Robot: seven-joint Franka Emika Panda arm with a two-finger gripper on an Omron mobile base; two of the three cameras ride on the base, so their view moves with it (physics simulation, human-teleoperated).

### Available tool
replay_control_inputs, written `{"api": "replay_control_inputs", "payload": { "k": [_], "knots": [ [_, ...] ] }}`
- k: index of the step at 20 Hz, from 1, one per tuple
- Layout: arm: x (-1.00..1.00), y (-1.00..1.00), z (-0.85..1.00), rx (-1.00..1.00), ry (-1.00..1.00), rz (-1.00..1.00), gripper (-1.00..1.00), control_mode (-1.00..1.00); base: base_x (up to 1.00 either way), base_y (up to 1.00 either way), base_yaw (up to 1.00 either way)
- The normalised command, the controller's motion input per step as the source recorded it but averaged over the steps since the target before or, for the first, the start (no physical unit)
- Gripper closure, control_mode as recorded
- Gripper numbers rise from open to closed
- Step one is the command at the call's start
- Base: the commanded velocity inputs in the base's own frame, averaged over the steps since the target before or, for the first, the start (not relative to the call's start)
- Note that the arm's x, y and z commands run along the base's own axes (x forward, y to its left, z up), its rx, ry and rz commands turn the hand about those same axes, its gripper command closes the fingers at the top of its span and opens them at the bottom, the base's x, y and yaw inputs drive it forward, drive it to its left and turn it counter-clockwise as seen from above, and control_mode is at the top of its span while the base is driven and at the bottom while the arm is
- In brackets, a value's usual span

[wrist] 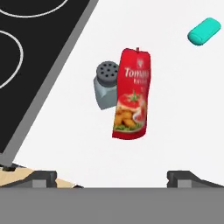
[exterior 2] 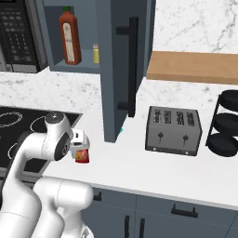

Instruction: Put the shaker and condiment bottle from the counter next to their counterparts in the cabinet.

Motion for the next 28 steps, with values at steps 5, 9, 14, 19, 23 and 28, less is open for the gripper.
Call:
{"api": "replay_control_inputs", "payload": {
  "k": [5, 9, 14, 19, 23, 28],
  "knots": [
    [0.52, -0.01, -0.33, 0.00, 0.00, 0.09, -1.00, -1.00, 0.00, 0.00, 0.00],
    [0.38, 0.00, -0.16, 0.00, 0.01, 0.06, -1.00, -1.00, 0.00, 0.00, 0.00],
    [0.11, -0.04, -0.15, 0.00, 0.01, 0.00, -1.00, -1.00, 0.00, 0.00, 0.00],
    [0.00, -0.12, -0.28, -0.01, 0.01, 0.00, -1.00, -1.00, 0.00, 0.00, 0.00],
    [0.00, -0.03, -0.34, 0.00, 0.00, 0.00, -1.00, -1.00, 0.00, 0.00, 0.00],
    [0.14, 0.00, -0.24, 0.00, 0.00, 0.02, -1.00, -1.00, 0.00, 0.00, 0.00]
  ]
}}
